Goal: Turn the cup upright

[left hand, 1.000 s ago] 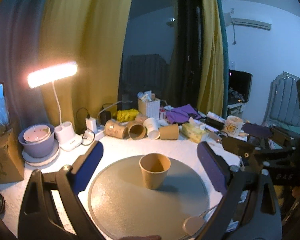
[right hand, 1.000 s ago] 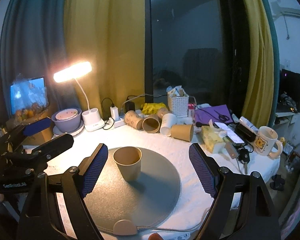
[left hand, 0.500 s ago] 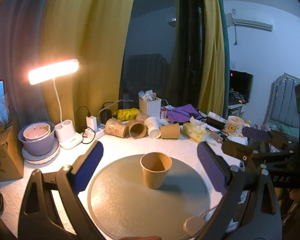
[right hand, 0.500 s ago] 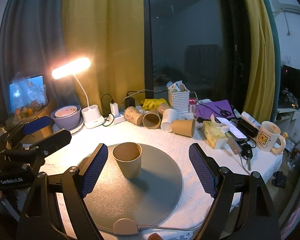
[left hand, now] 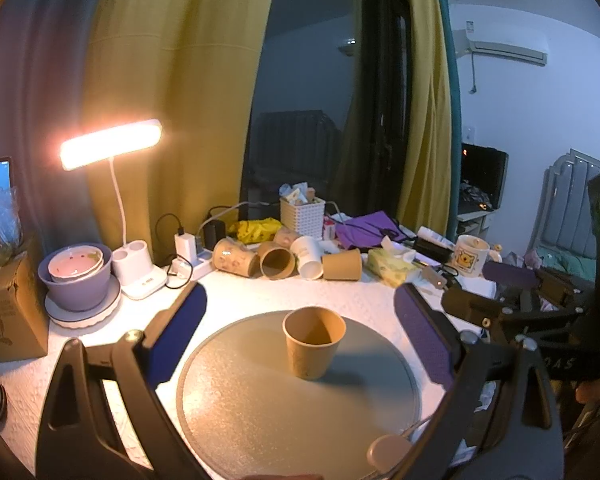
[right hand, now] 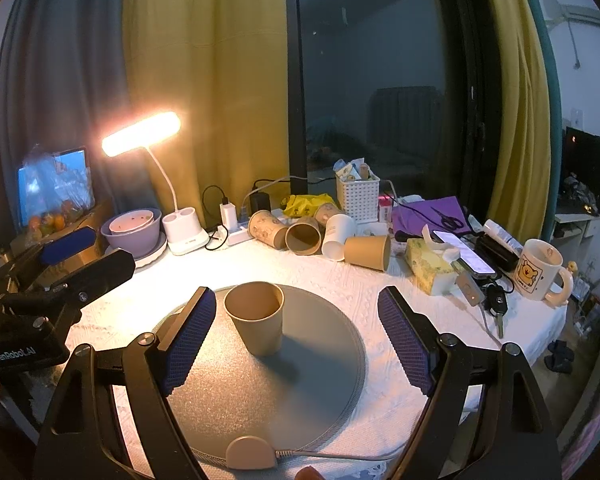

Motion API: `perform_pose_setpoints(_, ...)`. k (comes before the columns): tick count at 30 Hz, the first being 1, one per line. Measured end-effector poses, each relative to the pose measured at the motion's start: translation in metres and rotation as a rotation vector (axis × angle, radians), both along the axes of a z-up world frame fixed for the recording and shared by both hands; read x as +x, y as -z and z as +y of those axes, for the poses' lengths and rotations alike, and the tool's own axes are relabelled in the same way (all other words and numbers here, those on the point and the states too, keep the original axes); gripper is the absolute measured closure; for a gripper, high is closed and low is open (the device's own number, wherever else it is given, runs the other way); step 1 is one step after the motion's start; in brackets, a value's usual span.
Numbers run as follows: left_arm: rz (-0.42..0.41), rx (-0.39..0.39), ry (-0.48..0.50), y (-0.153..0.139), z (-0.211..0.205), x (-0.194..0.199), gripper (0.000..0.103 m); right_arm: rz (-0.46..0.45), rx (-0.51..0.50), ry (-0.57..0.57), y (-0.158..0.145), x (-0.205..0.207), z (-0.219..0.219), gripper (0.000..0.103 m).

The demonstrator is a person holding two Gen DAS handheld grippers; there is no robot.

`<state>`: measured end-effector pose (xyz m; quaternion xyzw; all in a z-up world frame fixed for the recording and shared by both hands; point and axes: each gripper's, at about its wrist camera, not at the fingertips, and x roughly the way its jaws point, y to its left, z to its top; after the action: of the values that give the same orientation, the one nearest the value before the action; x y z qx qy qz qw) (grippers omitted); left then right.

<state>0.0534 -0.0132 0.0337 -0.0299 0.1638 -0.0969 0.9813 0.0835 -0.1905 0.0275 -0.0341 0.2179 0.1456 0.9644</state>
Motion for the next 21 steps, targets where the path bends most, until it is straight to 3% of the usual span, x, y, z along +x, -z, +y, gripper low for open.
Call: perform_pose_setpoints(21, 0.0, -0.002, 0.0, 0.0004, -0.0009, -0.0002, 0.007, 0.003, 0.002, 0.0, 0.003, 0.0009, -0.0005, 0.017)
